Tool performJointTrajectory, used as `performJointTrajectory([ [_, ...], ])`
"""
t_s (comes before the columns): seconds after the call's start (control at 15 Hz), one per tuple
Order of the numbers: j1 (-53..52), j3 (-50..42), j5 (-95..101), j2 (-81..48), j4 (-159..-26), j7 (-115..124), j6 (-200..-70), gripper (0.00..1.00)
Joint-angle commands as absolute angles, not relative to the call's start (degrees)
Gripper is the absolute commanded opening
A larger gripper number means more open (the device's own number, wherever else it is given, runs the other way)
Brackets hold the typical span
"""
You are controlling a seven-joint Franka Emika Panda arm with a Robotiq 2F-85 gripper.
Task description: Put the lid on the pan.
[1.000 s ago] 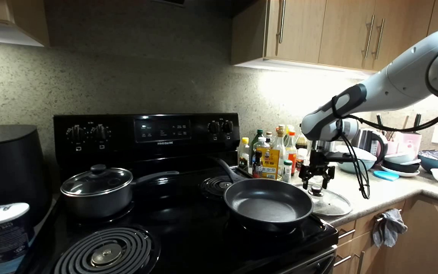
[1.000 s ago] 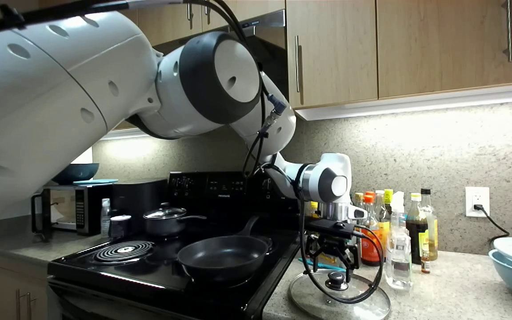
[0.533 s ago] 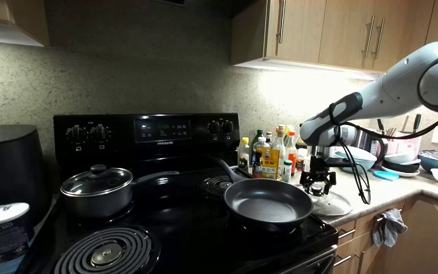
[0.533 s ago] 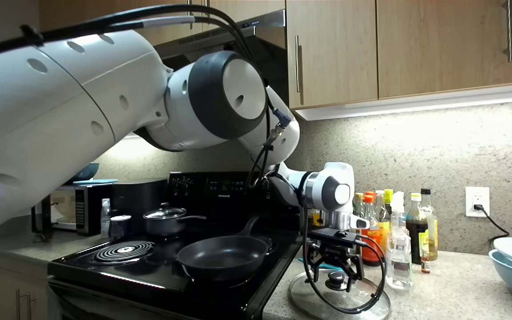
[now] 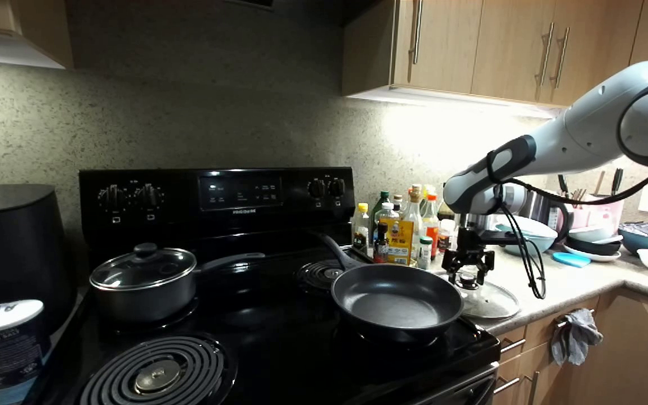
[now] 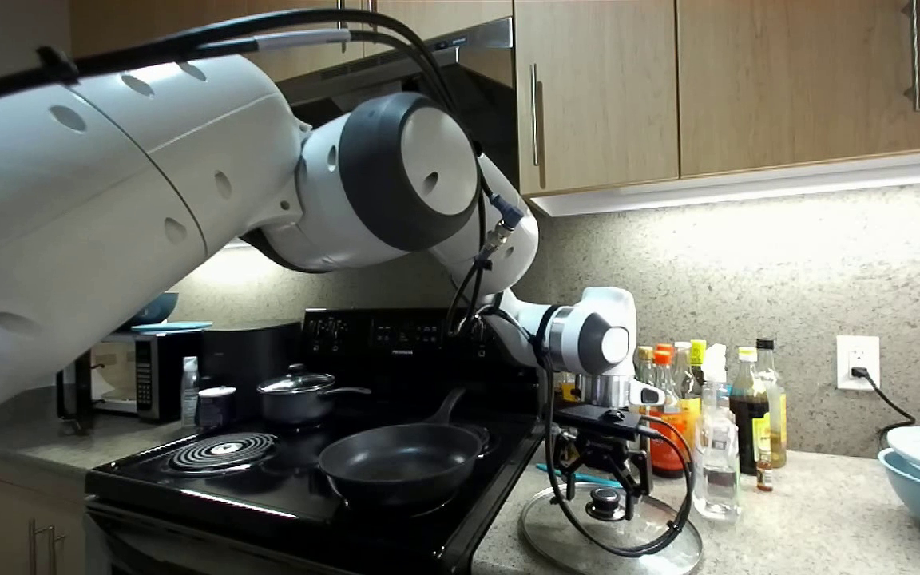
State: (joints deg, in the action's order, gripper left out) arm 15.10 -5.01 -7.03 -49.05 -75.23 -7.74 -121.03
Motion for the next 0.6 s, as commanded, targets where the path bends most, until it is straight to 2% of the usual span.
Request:
performJointTrajectory([
  [0.0,15.4,-4.5,-6.9,-45.8,-79.1,-8.0,-124.8,1.0],
  [0.53,15.9,-4.7,-6.8,-49.8,-73.5,-7.0,-121.9,1.0],
])
